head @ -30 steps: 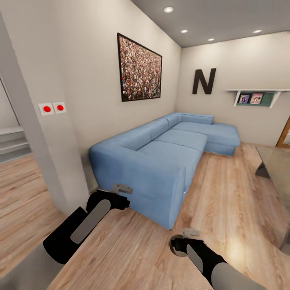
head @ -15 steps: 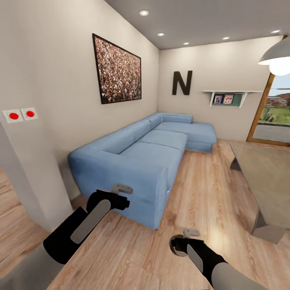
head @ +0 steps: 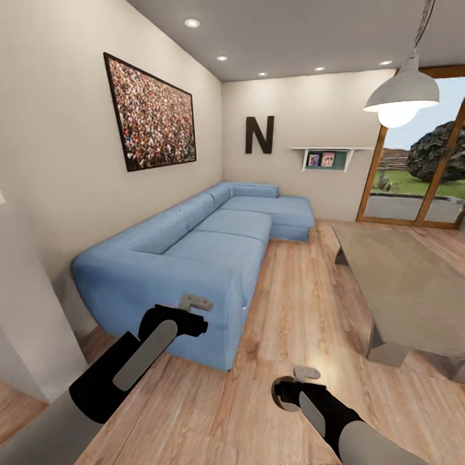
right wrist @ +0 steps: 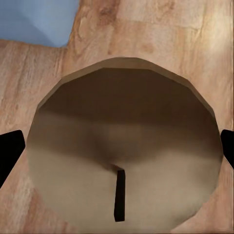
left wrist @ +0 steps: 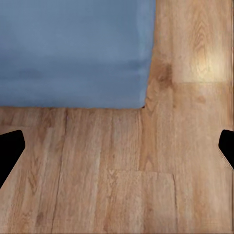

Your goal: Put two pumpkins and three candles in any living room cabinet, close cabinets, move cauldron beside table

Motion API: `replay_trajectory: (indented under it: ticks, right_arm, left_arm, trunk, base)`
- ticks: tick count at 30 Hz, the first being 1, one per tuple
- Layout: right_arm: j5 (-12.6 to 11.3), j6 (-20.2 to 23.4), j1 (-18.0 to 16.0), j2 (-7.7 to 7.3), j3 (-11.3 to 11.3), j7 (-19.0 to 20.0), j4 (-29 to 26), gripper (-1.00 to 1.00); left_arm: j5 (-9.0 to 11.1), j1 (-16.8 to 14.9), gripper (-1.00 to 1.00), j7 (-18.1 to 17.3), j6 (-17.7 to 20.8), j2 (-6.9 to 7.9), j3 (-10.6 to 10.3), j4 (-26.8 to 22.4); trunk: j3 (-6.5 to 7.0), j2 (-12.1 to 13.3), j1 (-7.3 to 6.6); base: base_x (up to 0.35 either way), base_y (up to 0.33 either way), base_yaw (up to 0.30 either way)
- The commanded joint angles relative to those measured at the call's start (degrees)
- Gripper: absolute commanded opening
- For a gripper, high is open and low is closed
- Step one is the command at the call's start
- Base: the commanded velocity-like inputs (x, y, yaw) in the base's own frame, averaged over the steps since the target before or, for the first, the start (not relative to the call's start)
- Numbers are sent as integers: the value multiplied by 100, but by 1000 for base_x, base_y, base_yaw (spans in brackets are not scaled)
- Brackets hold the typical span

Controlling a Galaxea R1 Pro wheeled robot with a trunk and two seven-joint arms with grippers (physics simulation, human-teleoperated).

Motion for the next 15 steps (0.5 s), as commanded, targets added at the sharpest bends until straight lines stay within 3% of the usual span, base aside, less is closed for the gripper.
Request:
replay_trajectory:
  ticks: [1,15]
  right_arm:
    - [-63,24,-4,-5,46,-48,-10,-100]
    - [-62,24,-4,-14,39,-48,-10,-100]
  left_arm:
    - [55,-6,100,60,8,6,-11,-9]
    - [49,-6,100,56,8,6,-11,-13]
  trunk:
    - [12,38,-23]
    - [264,600,-331]
  base:
    - [0,0,-292]
    - [0,0,-292]
